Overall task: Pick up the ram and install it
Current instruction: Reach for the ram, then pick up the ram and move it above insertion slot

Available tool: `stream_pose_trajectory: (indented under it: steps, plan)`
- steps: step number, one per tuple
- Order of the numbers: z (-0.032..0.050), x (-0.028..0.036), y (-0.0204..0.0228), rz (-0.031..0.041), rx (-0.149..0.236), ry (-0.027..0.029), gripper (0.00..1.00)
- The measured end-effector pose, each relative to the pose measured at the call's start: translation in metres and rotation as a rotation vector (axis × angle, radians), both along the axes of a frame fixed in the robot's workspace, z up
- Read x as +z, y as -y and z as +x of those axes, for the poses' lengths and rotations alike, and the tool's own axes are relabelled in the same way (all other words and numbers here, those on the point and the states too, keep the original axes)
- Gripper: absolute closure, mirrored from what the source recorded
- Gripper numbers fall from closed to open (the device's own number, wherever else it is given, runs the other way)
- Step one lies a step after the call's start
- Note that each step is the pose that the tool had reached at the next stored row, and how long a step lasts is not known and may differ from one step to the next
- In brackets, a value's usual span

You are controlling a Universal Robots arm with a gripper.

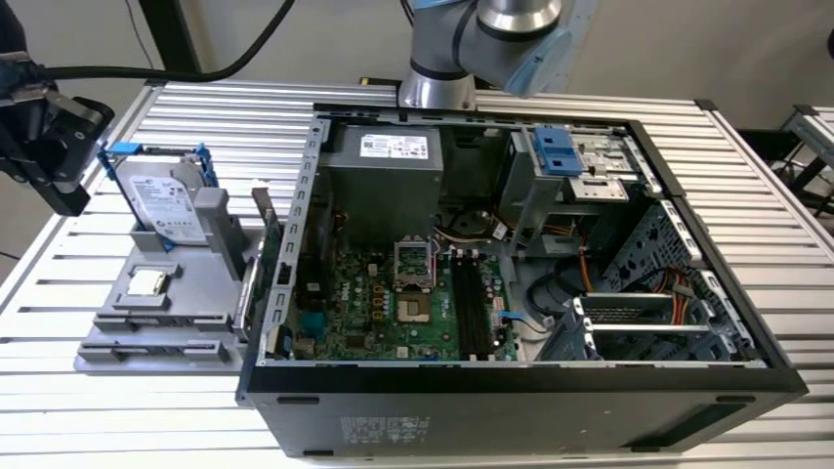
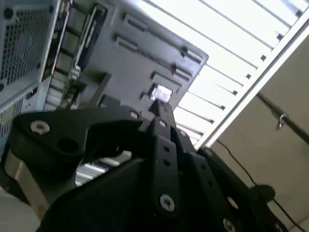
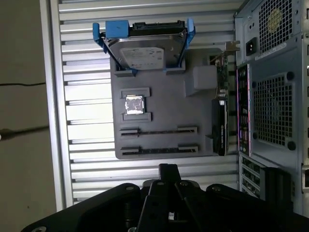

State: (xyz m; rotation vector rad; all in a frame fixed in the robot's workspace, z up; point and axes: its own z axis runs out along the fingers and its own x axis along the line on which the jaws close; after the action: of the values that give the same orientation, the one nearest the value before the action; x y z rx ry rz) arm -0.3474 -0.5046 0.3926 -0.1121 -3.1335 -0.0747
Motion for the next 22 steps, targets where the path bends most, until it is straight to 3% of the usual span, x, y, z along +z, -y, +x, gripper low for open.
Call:
stream_pose_trajectory:
  steps: [19, 22]
  plan:
    - [0.0010, -0.0001, 0.0001, -0.0001, 0.006, -0.0018, 1.00]
    - [0.0010, -0.0001, 0.0001, -0.0001, 0.025, -0.0018, 1.00]
